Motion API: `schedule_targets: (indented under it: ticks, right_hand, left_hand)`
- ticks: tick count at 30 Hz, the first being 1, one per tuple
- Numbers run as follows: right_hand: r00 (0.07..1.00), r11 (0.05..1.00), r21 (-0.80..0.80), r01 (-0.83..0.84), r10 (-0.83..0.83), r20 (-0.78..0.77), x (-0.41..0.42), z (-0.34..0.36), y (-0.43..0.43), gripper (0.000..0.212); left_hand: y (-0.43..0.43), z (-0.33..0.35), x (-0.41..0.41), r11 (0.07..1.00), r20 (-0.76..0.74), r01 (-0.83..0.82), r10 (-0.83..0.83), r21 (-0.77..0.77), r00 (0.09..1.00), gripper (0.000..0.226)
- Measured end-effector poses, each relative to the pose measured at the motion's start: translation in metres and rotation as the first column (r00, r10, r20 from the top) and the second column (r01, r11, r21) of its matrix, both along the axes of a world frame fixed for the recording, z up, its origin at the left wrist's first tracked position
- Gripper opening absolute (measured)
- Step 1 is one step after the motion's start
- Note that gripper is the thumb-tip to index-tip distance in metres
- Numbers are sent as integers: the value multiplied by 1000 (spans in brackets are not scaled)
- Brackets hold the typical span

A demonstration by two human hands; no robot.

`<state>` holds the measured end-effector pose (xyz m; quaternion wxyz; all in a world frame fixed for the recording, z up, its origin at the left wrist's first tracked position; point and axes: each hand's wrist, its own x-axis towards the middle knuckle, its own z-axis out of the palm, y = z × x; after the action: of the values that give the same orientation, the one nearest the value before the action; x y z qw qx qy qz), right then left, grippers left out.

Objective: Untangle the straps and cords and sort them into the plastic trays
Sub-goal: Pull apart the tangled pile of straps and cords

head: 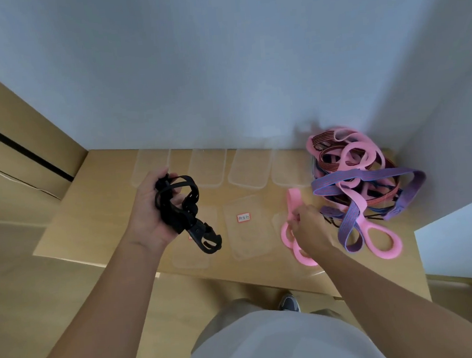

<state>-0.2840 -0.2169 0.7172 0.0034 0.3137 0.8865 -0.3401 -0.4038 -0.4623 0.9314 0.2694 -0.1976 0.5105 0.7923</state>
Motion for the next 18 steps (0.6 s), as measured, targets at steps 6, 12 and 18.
schedule_targets:
  ticks: [6,12,18]
  right_hand:
    - [980,989,-96,115,-128,-150,-22,48,-14,18]
    - [992,473,-873,-122,91,-89,-54,127,-74,56]
    - [986,151,-980,-128,127,-109,-93,144,-124,59]
  left_hand:
    - [14,-7,-9,999,3,29,-29,-28,1000,24]
    - [24,-18,-24,999,30,47,-47,-1,998,23]
    - [-8,-29,-55,996,-18,-38,36,-86,999,23]
